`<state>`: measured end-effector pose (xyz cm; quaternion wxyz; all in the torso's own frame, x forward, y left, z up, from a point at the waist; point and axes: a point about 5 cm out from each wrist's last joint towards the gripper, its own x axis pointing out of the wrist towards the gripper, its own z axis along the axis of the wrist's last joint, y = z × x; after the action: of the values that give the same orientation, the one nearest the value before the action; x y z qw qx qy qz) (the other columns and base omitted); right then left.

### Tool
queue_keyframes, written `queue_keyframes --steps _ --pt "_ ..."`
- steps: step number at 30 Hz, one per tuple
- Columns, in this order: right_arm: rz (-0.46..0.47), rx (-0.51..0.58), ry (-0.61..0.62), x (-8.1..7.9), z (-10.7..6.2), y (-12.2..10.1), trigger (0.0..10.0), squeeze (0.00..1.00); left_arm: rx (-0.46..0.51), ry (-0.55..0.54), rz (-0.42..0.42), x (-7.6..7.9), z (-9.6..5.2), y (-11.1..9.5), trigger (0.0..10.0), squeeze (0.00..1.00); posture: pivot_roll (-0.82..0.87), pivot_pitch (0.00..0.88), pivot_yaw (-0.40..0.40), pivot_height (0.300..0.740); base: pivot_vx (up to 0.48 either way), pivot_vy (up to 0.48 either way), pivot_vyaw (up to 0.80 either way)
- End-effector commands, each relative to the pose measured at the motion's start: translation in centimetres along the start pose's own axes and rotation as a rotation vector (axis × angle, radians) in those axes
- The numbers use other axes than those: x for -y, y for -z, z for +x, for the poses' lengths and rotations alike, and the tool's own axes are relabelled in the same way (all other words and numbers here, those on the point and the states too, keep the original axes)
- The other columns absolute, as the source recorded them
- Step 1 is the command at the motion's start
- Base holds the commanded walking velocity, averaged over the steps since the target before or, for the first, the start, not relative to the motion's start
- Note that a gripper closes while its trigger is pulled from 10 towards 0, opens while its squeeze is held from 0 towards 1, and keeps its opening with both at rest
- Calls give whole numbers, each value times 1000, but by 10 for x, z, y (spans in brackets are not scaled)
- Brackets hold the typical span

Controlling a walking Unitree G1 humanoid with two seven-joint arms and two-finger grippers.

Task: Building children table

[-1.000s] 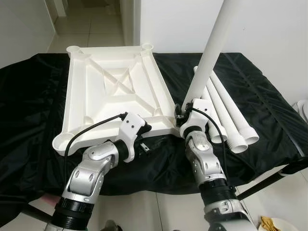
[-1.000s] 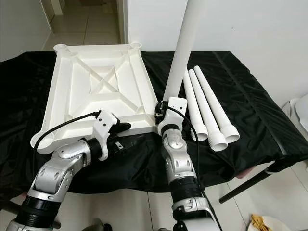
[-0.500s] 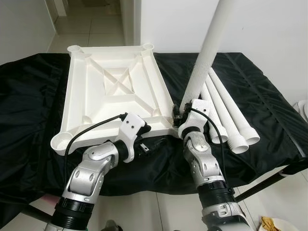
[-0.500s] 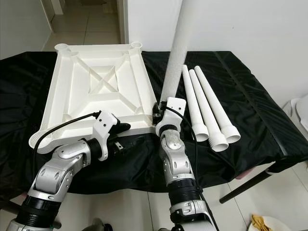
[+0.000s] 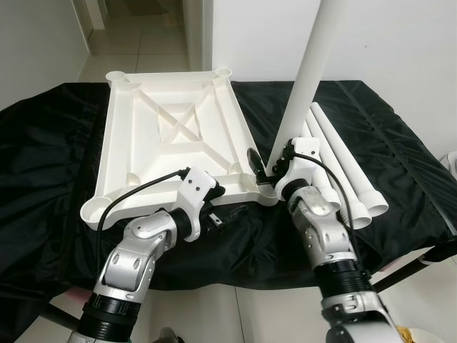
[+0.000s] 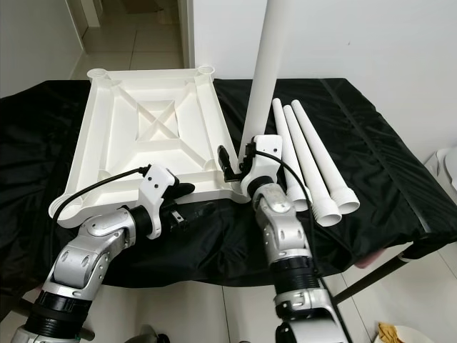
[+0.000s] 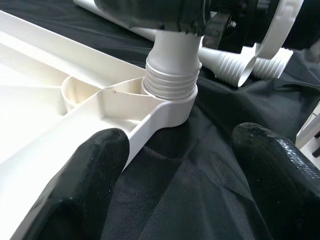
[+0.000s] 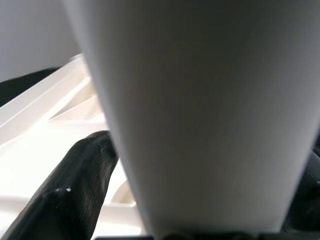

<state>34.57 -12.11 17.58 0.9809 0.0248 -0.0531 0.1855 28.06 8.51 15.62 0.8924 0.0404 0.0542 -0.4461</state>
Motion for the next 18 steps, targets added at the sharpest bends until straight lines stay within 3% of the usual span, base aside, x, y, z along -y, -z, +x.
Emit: queue_keyframes --steps 1,7,12,14,18 --pt "-6 -24 -69 3 -1 3 10000 0 -5 -84 -4 -3 -1 0 10000 0 -50 23 5 740 0 0 0" --pt "-73 -89 -300 21 -11 7 10000 0 -8 -66 -5 -1 -2 -1 10000 0 -44 32 16 740 0 0 0" --pt "-104 -129 -343 35 -15 10 10000 0 -8 -61 -4 -1 -2 -2 10000 0 -43 34 19 740 0 0 0" --pt "-107 -169 -439 51 -19 10 10000 0 -8 -61 0 -3 -3 -3 10000 0 -36 34 24 740 0 0 0" --pt "-132 -190 -511 61 -21 8 10000 0 -7 -63 1 -4 -3 -5 10000 0 -32 34 26 740 0 0 0"
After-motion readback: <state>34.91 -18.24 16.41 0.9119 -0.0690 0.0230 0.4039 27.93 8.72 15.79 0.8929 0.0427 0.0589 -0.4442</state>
